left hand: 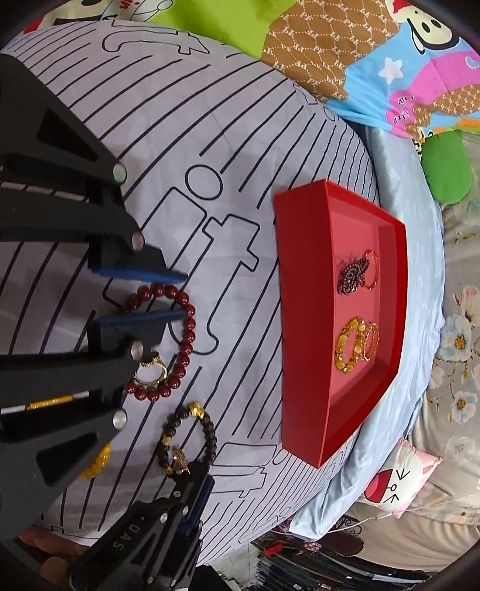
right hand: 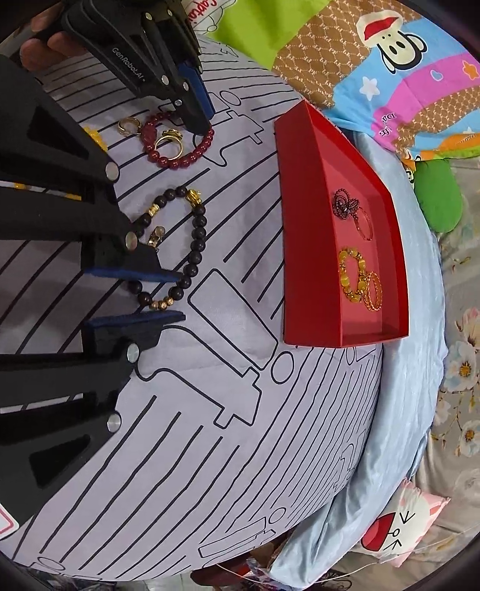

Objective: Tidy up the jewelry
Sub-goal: 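Grasp the red beaded bracelet with the left gripper while the right grasps the black-and-gold beaded bracelet, then lift both bracelets and carry them over the red tray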

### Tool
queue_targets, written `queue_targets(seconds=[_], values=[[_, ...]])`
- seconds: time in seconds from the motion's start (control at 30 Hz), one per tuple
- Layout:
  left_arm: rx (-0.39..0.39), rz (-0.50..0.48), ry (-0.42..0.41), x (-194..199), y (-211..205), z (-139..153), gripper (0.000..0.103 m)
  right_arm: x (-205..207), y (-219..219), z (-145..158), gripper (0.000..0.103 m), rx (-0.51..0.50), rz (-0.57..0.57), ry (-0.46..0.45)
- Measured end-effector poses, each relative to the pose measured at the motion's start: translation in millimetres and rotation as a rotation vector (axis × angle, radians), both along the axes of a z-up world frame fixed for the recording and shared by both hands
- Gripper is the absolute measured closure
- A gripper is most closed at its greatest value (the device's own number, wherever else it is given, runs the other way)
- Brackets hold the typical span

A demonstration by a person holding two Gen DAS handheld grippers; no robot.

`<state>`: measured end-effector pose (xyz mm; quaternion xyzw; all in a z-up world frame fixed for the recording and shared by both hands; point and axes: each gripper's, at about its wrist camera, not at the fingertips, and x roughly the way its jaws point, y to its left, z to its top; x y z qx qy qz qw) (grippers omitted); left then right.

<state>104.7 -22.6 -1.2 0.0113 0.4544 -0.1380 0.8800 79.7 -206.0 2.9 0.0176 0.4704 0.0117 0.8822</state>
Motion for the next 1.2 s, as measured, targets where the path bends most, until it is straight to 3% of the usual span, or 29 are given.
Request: queue_targets(seconds=[0.17, 0.53, 0.93, 1.2], values=[[-0.024, -0.005, 0.012, -3, 1, 3, 0.095, -1, -2, 3, 0.098, 0.038, -0.005, 0.005], [-0.107, -0.046, 0.008, -19, -2, 32, 0.095, -13, 5, 38, 0.098, 0.097, 0.016, -0.056], [-0.132, -0.082, -0.036, -28, -8, 65, 0.096, -25, 13, 78, 0.098, 0.111, 0.049, -0.142], [-0.133, -0.110, -0.094, -16, -13, 91, 0.096, -11, 14, 99, 0.098, 0.114, 0.063, -0.182]])
